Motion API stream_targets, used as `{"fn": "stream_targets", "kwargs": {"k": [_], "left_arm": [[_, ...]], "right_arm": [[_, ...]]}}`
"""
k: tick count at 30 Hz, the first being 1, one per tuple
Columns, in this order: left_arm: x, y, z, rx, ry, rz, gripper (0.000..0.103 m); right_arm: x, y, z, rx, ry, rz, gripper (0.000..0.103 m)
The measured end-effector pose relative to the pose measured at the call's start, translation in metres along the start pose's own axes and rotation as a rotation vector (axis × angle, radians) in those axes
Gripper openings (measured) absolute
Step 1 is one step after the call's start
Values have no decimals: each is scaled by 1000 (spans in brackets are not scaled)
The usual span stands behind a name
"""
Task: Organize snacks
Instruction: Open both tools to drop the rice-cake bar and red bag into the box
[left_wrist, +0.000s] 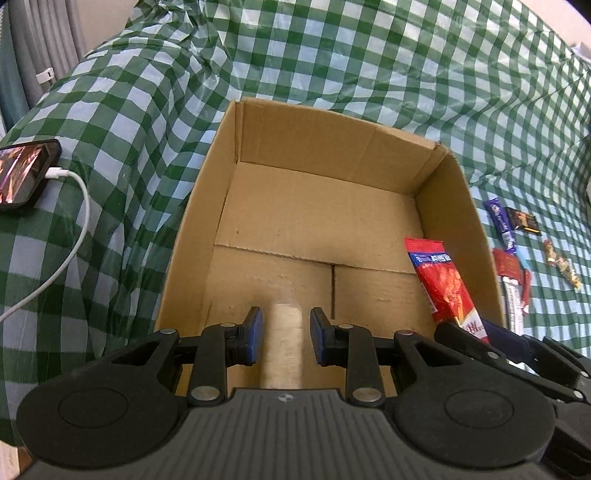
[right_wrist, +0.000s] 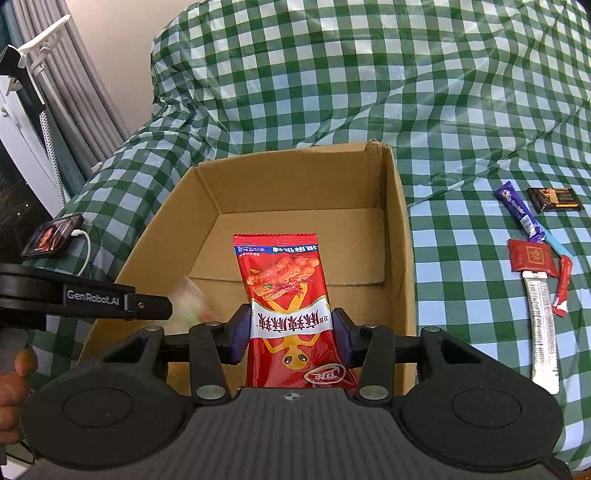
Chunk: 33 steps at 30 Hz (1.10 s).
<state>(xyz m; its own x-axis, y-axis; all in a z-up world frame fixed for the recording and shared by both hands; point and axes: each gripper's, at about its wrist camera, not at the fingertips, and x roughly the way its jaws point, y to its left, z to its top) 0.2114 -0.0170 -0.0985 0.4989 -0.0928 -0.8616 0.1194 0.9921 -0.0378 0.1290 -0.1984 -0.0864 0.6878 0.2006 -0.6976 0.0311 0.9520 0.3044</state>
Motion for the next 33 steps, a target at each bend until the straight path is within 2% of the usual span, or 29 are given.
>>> {"fn": "stream_targets", "kwargs": {"k": [5, 7, 8, 9, 11, 13, 18, 22, 26, 33], "left_arm": [[6, -2, 8, 28, -12, -10, 33], [4, -2, 11, 35, -11, -18, 70], [1, 0, 12, 26, -16, -8, 99], [-4, 4, 11, 11, -41, 9, 103], [-18, 10, 4, 5, -80, 34, 103], [-28, 18, -4, 17, -48, 40, 103], [-55, 40, -46, -19, 16, 56, 103], [-78, 36, -81, -28, 44, 56, 103], [-104, 23, -103, -2, 7, 69, 103], [-148, -2, -131, 46, -97, 98, 103]], "right_arm": [[9, -2, 3, 12, -1, 3, 49], [11, -3, 6, 23, -10, 12, 56], [11, -4, 8, 39, -12, 6, 62], [10, -5, 11, 55, -11, 3, 72], [4, -7, 12, 77, -19, 5, 78], [-4, -5, 10, 65, -12, -5, 91], [-36, -3, -15, 76, 46, -34, 96], [-69, 8, -40, 64, 68, -43, 98], [-103, 28, -56, -22, 11, -61, 102], [-154, 50, -69, -156, -134, -92, 102]]}}
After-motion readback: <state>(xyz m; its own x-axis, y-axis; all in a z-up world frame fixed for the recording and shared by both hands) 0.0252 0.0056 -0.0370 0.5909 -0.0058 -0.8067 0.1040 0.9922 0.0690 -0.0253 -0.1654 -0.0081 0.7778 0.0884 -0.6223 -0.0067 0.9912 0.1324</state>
